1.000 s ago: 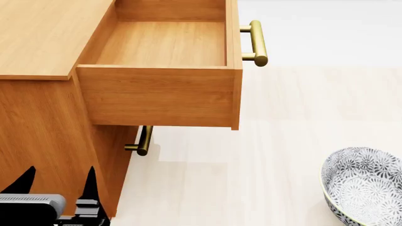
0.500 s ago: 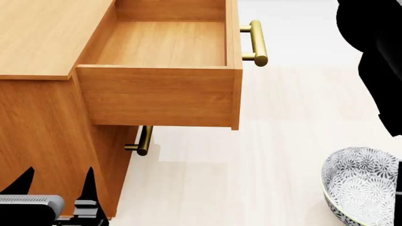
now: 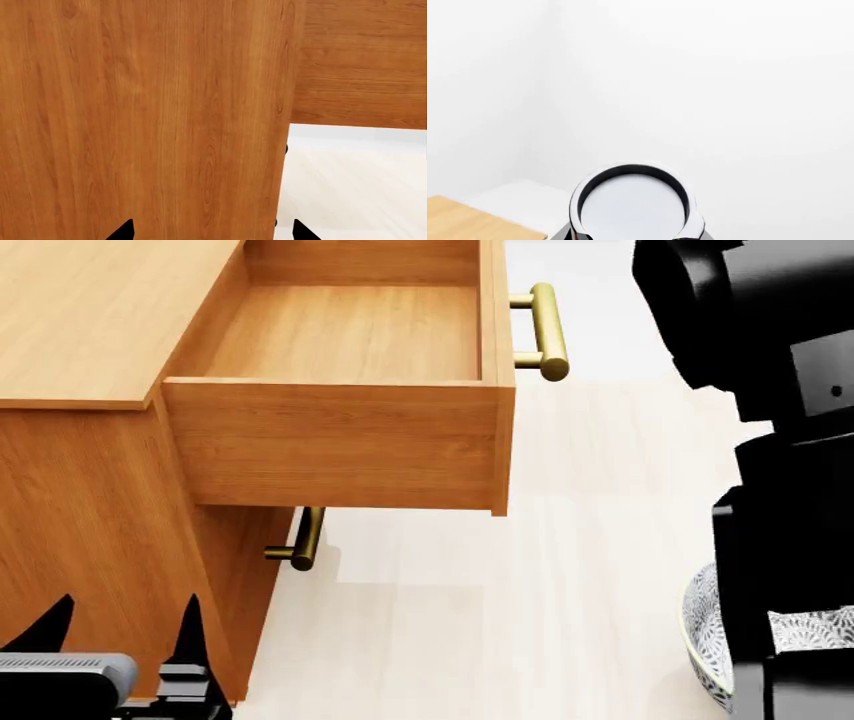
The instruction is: Put the ketchup in the top drawer of the cabinet.
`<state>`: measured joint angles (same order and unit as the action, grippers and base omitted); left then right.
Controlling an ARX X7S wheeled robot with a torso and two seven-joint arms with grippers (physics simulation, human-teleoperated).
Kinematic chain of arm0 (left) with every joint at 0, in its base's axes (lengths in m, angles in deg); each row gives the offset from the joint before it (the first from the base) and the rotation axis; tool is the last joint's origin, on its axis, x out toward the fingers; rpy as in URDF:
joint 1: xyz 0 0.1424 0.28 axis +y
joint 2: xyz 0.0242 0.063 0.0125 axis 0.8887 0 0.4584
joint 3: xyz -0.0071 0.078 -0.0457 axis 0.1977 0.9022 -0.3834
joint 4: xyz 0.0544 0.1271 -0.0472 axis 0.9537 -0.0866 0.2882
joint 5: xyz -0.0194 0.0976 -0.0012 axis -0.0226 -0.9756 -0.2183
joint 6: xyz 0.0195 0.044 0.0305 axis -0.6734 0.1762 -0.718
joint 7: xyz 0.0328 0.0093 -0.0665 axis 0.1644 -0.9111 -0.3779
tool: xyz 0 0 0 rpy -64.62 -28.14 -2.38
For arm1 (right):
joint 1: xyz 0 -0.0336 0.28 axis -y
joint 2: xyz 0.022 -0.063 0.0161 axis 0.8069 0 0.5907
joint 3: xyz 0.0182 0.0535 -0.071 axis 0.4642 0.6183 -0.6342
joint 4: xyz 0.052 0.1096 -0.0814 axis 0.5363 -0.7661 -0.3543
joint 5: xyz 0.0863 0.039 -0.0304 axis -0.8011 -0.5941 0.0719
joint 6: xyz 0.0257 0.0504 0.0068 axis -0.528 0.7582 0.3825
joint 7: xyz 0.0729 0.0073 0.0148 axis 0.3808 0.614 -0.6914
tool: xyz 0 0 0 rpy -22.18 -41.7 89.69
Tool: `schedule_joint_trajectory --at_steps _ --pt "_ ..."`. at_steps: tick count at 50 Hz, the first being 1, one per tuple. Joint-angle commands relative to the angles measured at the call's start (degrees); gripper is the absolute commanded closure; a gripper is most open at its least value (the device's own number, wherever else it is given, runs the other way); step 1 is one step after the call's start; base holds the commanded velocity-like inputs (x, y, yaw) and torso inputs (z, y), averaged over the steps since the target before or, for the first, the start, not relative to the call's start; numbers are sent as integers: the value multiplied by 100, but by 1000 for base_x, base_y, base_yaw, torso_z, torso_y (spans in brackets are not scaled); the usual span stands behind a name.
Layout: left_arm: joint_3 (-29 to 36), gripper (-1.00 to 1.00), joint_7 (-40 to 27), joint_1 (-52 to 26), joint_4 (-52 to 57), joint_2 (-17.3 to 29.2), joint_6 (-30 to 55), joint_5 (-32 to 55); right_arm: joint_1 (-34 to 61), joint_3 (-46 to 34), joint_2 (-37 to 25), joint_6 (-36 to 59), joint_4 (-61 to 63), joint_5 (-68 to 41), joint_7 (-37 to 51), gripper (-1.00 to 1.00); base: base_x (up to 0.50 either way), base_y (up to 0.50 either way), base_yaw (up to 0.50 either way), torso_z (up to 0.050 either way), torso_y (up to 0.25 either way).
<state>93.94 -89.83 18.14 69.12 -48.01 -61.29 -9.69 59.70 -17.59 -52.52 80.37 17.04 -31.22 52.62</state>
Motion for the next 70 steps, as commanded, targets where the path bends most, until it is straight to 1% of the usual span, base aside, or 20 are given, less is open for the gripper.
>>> schedule_joint_trajectory --at_steps 1,6,9,12,17,21,22,24,28,32,35,38,42,47,48,53,58,70 --pt "34 -100 -5 -15 -36 1 -24 15 575 -350 632 -789 -1773 601 -590 100 0 0 0 0 0" --pt "36 -100 -15 -10 -51 4 -37 26 834 -425 1001 -1366 -2874 757 -821 100 0 0 0 0 0" --pt "50 -100 -20 -22 -71 2 -40 20 1103 -454 1353 -1910 -3984 869 -1031 100 0 0 0 0 0" --pt "61 -100 -29 -19 -51 3 -26 30 1046 -472 1426 -1879 -4023 918 -1019 100 0 0 0 0 0" --pt "62 -100 -38 -15 -55 7 -34 47 1025 -1335 1431 -1854 -4020 19 -942 100 0 0 0 0 0" --pt "71 -100 -36 -26 -84 6 -48 51 1052 -2345 1432 -1771 -4004 -1120 -1007 100 0 0 0 0 0" --pt "73 -100 -41 -29 -89 10 -49 44 1054 -2597 1432 -1674 -3989 -1430 -1139 100 0 0 0 0 0" --pt "71 -100 -39 -34 -111 8 -59 54 1095 -2906 1432 -1642 -4020 -1947 -1178 100 0 0 0 0 0" --pt "76 -100 -31 -18 -160 4 -101 59 1135 -3674 1432 -1641 -3988 -2668 -1459 100 0 0 0 0 3" --pt "59 -100 -31 -4 -192 15 -134 73 1141 -4262 1432 -1676 -4007 -3085 -1556 100 0 0 0 0 0" --pt "58 -100 -65 -13 -190 18 -111 67 1152 -4479 1432 -1713 -4023 -3208 -1554 100 0 0 0 0 0" --pt "57 -100 -62 -17 -180 24 -105 89 1123 -4449 1432 -1691 -4028 -3237 -1476 100 0 0 0 0 0" --pt "71 -100 -51 -14 -214 26 -128 92 1141 -4601 1432 -1249 -4025 -3526 -1586 100 0 0 0 0 0" --pt "73 -100 -44 -21 -271 24 -167 97 1134 -4571 1432 -1019 -4029 -3581 -1588 100 0 0 0 0 0" --pt "75 -100 -41 -22 -280 25 -170 100 1121 -4700 1432 -953 -4016 -3597 -1671 100 0 0 0 0 0" --pt "72 -100 -52 -13 -297 30 -185 111 1107 -5092 1432 -1052 -3929 -3786 -1852 100 0 0 0 0 0" --pt "74 -100 -63 -19 -285 37 -176 127 1124 -5298 1432 -1101 -3871 -3929 -1967 100 0 0 0 0 2" --pt "103 -100 -88 -22 -290 48 -180 132 1087 -5444 1432 -1130 -3910 -4003 -2079 100 0 0 0 0 0"
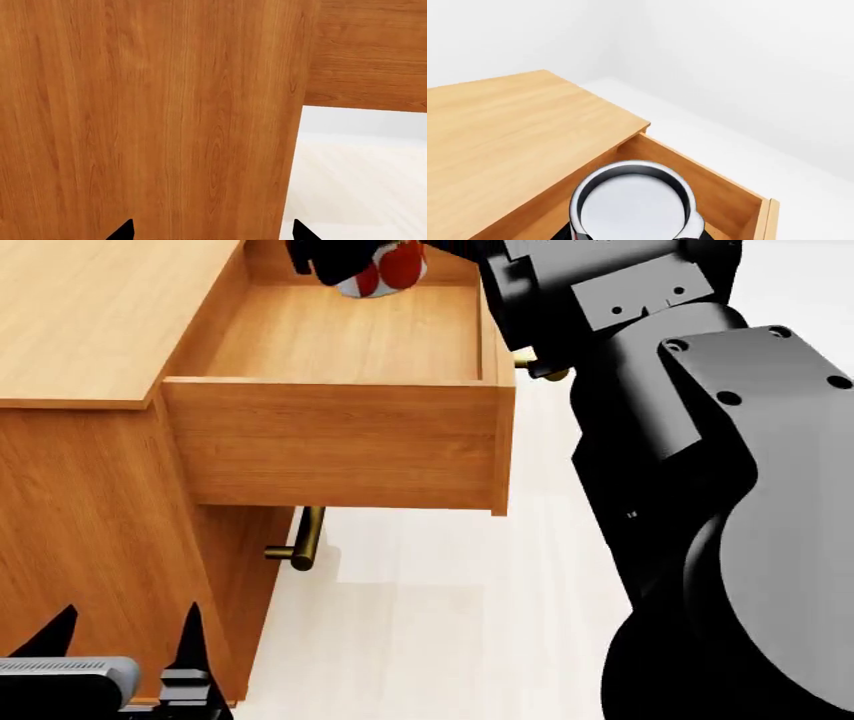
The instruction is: Put the ketchup in the top drawer of the cabinet.
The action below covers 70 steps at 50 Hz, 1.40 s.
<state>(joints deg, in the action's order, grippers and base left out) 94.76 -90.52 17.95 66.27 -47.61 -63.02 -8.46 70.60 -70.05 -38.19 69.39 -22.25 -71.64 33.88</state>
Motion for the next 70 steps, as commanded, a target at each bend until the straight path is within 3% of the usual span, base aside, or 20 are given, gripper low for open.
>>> schedule_joint_trajectory --at_steps 1,29,70 --pt "29 -100 -18 -8 -16 7 -11 4 -1 -193 -1 -29 9 39 -211 100 0 0 0 0 0" --pt "70 -100 -54 -14 -56 36 -40 42 -127 -196 -1 131 -64 -416 -470 100 0 0 0 0 0" --pt "96 -100 -97 -24 -161 79 -132 85 -597 202 -1 140 -94 317 -488 100 0 0 0 0 0"
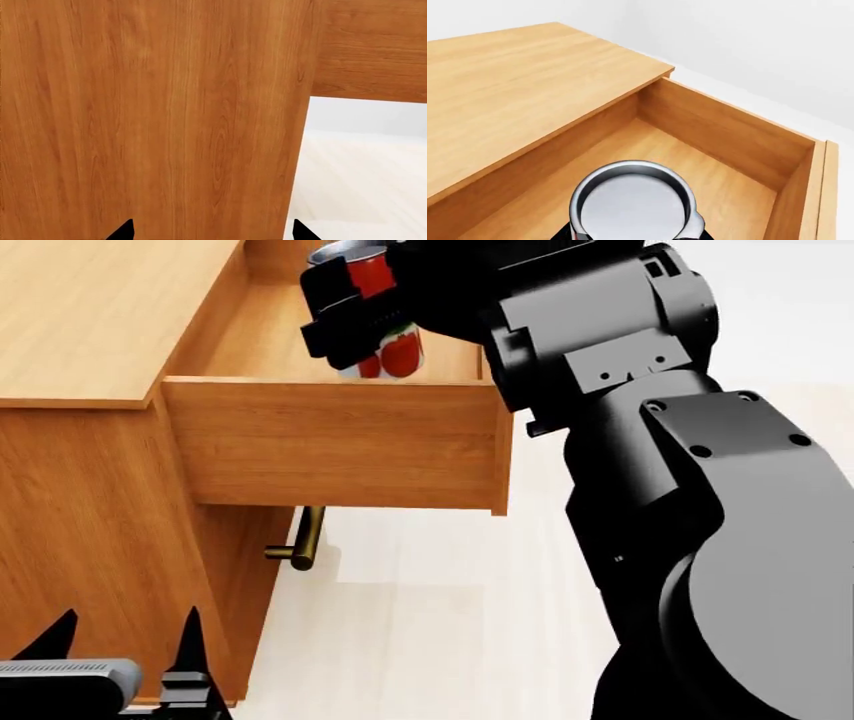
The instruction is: Put the ketchup in the top drawer of the cabinet.
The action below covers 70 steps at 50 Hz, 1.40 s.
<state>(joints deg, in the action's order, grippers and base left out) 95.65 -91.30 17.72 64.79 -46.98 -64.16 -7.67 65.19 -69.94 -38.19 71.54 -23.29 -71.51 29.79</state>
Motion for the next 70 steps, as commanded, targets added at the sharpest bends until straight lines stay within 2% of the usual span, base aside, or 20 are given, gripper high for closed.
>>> schedule_joint_trajectory --at_steps 1,23,24,42,45,51,54,57,64,70 --pt "8 -100 -22 0 -8 19 -15 6 -52 189 -1 -74 10 303 -76 100 0 0 0 0 0" --pt "45 -100 -54 -15 -31 40 -29 13 -109 178 -1 -159 5 367 39 100 0 0 0 0 0" --pt "43 -100 -59 -13 -32 43 -35 11 -121 172 -1 -197 12 374 -6 -100 0 0 0 0 0" --pt "80 -100 -86 -12 -71 59 -60 -1 -157 677 -1 -256 4 904 73 -100 0 0 0 0 0" --pt "84 -100 -99 -20 -49 64 -38 7 -149 1277 -3 -743 2 1245 180 -100 0 0 0 0 0" --pt "111 -100 -100 -33 -65 61 -34 6 -172 3061 -3 -1420 2 2516 617 -100 0 0 0 0 0" --pt "109 -100 -109 -28 -52 69 -40 7 -155 3806 -3 -1540 2 2860 671 -100 0 0 0 0 0" --pt "124 -100 -116 -37 -56 68 -30 2 -137 4438 -3 -2082 2 3046 778 -100 0 0 0 0 0" --pt "130 -100 -110 -36 -79 72 -54 16 -122 5141 -2 -3051 2 3219 997 -100 0 0 0 0 0" --pt "129 -100 -120 -39 -63 85 -46 32 -112 5318 -2 -3164 2 3260 1005 -100 0 0 0 0 0"
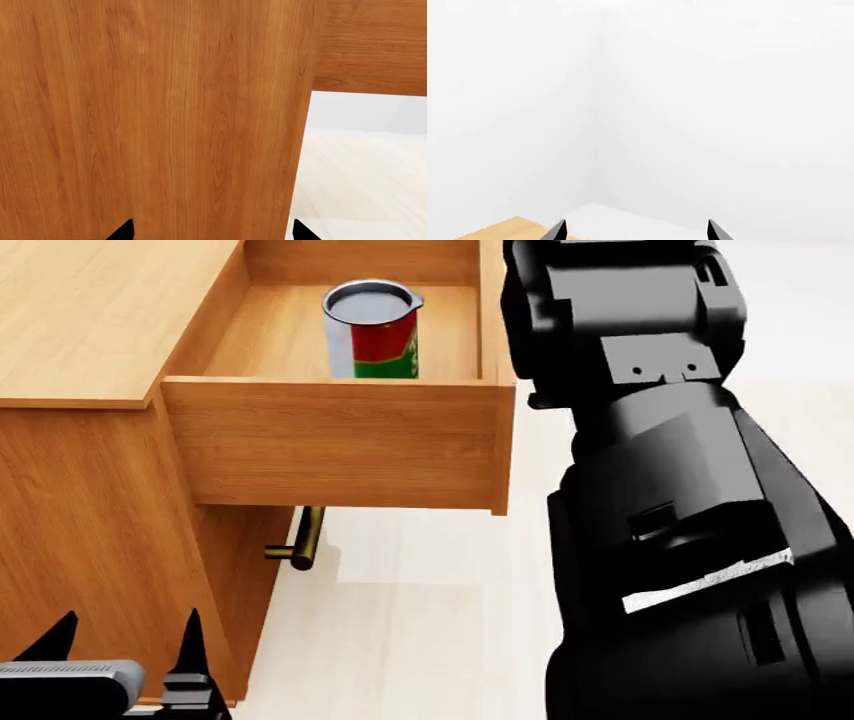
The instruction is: Put the ketchup in the top drawer of the cabinet.
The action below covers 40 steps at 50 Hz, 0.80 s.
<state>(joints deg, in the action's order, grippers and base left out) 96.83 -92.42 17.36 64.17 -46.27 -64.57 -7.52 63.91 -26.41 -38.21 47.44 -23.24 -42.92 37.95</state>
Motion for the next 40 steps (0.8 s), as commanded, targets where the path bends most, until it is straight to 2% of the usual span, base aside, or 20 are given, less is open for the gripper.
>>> schedule_joint_trajectory --at_steps 1,5,6,10,12,14,19,23,25,26,27,34,40 --pt "12 -100 -9 -5 -2 14 -5 19 16 979 0 -732 -3 421 178 -100 0 0 0 0 0" --pt "21 -100 -1 -13 -12 16 -20 22 66 1218 -3 -213 -3 881 346 -100 0 0 0 0 0" --pt "28 -100 -7 -21 9 18 2 27 96 1083 -1 -199 -2 1024 309 -100 0 0 0 0 0" --pt "46 -100 -39 0 141 62 19 -7 254 1647 -64 -9 1 1262 545 -100 0 0 0 0 0" --pt "58 -100 -82 -10 293 102 96 -20 210 1606 -168 -17 255 1324 696 -100 0 0 0 0 0" --pt "80 -100 -108 -18 400 129 142 -43 -501 1497 -645 786 1974 1240 1300 -100 0 0 0 0 0" --pt "108 -100 -193 8 708 210 236 -98 -1472 1422 -1383 1746 4686 1083 2190 -100 0 0 0 0 0" --pt "120 -100 -277 101 1093 307 331 -114 -2080 1576 -1777 2229 5955 720 2598 -100 0 0 0 0 0" --pt "108 -100 -306 125 1187 335 357 -108 -2274 1451 -1948 2201 6385 937 2791 -100 0 0 0 0 0" --pt "98 -100 -329 147 1284 361 385 -99 -2503 1624 -2105 2503 6914 556 2921 -100 0 0 0 0 0" --pt "101 -100 -343 153 1307 369 399 -106 -2589 1553 -2209 2579 7152 667 3080 -100 0 0 0 0 0" --pt "98 -100 -368 199 1402 409 408 -97 -4078 2497 -2993 3178 9714 -800 4105 -100 0 0 0 0 0" --pt "98 -100 -403 248 1524 439 429 -86 -4785 2690 -3408 3283 10933 -851 4751 -100 0 0 0 0 0"
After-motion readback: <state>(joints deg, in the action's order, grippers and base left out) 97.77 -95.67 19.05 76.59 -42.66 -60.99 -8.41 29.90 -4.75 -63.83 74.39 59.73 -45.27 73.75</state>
